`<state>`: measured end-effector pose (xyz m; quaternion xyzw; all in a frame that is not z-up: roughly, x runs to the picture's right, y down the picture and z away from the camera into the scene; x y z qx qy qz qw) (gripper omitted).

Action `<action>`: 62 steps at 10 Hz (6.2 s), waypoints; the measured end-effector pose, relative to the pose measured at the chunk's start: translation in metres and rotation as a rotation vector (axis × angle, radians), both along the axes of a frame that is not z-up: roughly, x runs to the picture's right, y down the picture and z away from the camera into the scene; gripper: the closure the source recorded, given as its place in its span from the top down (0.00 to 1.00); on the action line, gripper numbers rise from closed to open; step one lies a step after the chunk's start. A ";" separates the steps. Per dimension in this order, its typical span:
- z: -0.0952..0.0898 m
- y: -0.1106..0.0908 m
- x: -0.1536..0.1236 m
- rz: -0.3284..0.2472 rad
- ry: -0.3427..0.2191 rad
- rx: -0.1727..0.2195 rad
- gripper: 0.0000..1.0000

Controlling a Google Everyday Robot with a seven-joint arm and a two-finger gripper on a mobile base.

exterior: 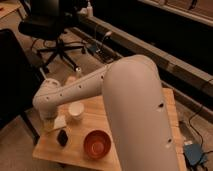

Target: Place the eraser in the ceramic cup

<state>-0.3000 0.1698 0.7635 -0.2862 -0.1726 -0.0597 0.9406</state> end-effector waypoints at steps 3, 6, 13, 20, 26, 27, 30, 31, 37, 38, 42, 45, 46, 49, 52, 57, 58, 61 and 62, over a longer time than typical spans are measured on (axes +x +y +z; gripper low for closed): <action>0.016 0.015 -0.002 -0.055 0.021 -0.008 0.65; 0.032 0.026 -0.008 -0.089 0.035 -0.017 0.65; 0.059 0.029 -0.009 -0.118 0.062 -0.014 0.65; 0.076 0.027 -0.013 -0.124 0.093 -0.034 0.65; 0.082 0.034 -0.018 -0.134 0.093 -0.053 0.65; 0.083 0.034 -0.017 -0.131 0.095 -0.055 0.65; 0.081 0.027 -0.022 -0.104 0.087 -0.051 0.40; 0.080 0.024 -0.024 -0.094 0.082 -0.050 0.28; 0.079 0.031 -0.020 -0.090 0.087 -0.070 0.20; 0.079 0.030 -0.019 -0.090 0.089 -0.072 0.20; 0.074 0.009 -0.024 -0.056 0.080 -0.047 0.20; 0.059 -0.043 -0.036 0.059 0.042 0.025 0.20; 0.050 -0.068 -0.037 0.117 0.023 0.057 0.20; 0.020 -0.129 -0.024 0.260 -0.017 0.147 0.20; -0.002 -0.159 0.015 0.397 -0.019 0.198 0.20; -0.038 -0.146 0.065 0.527 0.035 0.197 0.20; -0.044 -0.137 0.070 0.546 0.044 0.184 0.20; -0.052 -0.114 0.072 0.586 0.052 0.150 0.20; -0.053 -0.111 0.073 0.606 0.046 0.144 0.20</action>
